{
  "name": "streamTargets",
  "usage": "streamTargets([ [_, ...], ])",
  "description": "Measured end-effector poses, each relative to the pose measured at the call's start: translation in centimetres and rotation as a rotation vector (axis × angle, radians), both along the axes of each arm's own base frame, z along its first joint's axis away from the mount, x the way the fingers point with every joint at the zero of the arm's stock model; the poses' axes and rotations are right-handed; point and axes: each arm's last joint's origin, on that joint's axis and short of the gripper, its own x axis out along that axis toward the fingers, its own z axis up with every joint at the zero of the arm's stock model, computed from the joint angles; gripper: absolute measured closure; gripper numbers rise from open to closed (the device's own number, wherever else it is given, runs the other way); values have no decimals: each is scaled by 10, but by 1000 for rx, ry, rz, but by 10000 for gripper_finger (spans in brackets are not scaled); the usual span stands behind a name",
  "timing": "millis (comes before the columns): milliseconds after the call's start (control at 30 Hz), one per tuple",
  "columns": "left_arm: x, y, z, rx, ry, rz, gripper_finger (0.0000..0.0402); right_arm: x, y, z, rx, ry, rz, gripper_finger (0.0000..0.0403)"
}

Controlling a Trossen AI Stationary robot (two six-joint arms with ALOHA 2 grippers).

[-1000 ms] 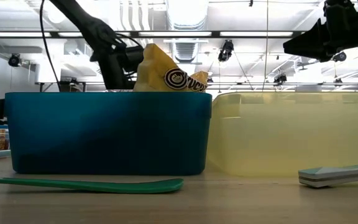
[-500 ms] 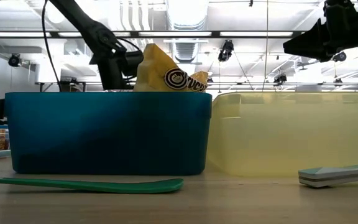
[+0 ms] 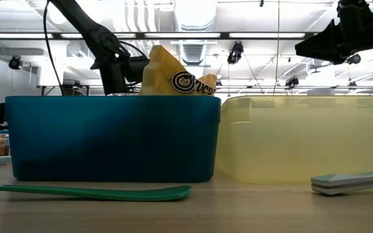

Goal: Pick & Place Food Item
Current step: Put the red noodle pack into the blue bin

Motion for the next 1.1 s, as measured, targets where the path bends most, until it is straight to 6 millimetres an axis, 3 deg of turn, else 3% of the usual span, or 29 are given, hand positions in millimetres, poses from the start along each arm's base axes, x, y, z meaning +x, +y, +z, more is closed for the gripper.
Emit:
streamTargets([
  [367, 1, 1, 0, 5, -15, 1, 390, 0, 0, 0, 0, 0, 0, 203],
  [700, 1, 0, 4, -10, -41, 26, 399, 0, 0, 0, 0, 0, 0, 203],
  [1100, -6, -8, 43, 18, -185, 85, 399, 0, 0, 0, 0, 0, 0, 203],
])
